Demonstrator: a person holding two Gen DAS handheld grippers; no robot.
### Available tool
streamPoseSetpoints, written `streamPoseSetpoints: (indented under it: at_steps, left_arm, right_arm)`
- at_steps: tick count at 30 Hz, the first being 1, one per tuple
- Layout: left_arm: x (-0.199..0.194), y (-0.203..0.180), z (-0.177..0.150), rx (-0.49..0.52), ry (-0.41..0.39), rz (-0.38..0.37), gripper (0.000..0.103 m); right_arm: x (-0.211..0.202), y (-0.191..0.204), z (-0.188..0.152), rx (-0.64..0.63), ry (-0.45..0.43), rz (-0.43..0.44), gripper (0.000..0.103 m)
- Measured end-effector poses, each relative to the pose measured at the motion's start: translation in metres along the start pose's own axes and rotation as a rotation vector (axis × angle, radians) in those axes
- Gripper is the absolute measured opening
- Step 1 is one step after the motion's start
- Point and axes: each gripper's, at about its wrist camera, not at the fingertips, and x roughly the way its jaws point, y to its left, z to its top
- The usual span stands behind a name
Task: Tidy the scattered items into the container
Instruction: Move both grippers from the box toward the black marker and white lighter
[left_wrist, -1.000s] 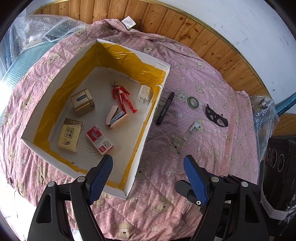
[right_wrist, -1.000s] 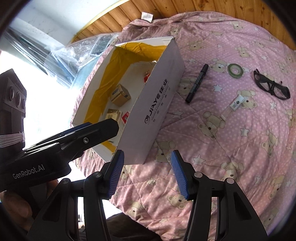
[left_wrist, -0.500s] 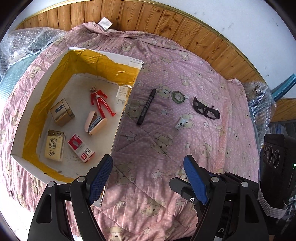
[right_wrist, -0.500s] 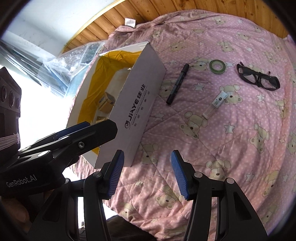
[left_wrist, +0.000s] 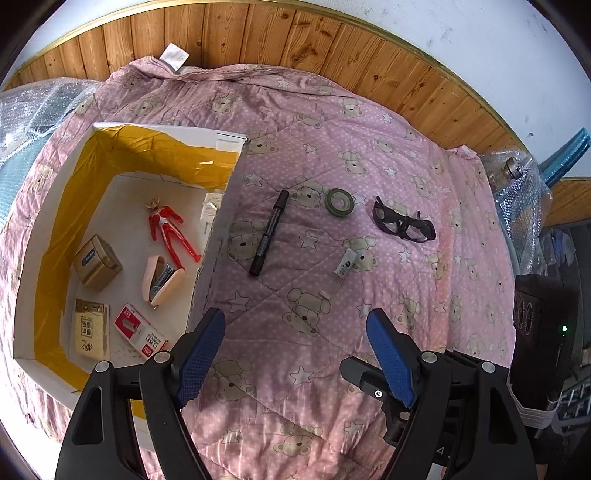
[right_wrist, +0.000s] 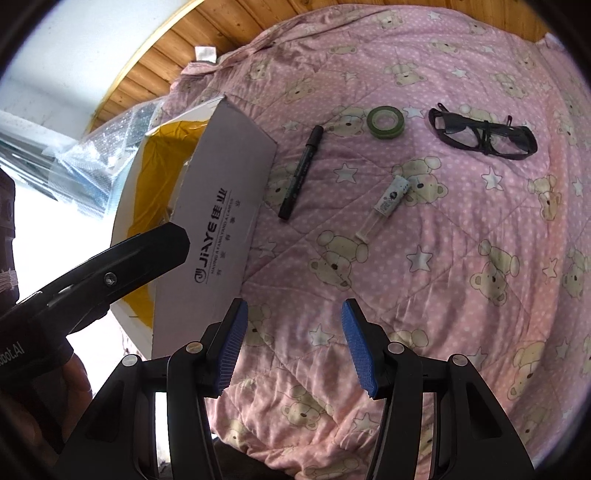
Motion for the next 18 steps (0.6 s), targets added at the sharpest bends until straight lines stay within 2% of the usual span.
streamPoseSetpoints:
  at_steps: [15,18]
  left_arm:
    - [0.076,0.000,0.039,0.051,0.105,-0.030,0.080]
    - [0.090,0.001,0.047,0.055,0.117,-0.014,0.080]
  right_arm:
    - [0.019,-0.052,0.030,0.157,0.011,-0.055,0.056]
    - [0.021,-0.061,0.038,0.177,0.016,-0.066,0.052]
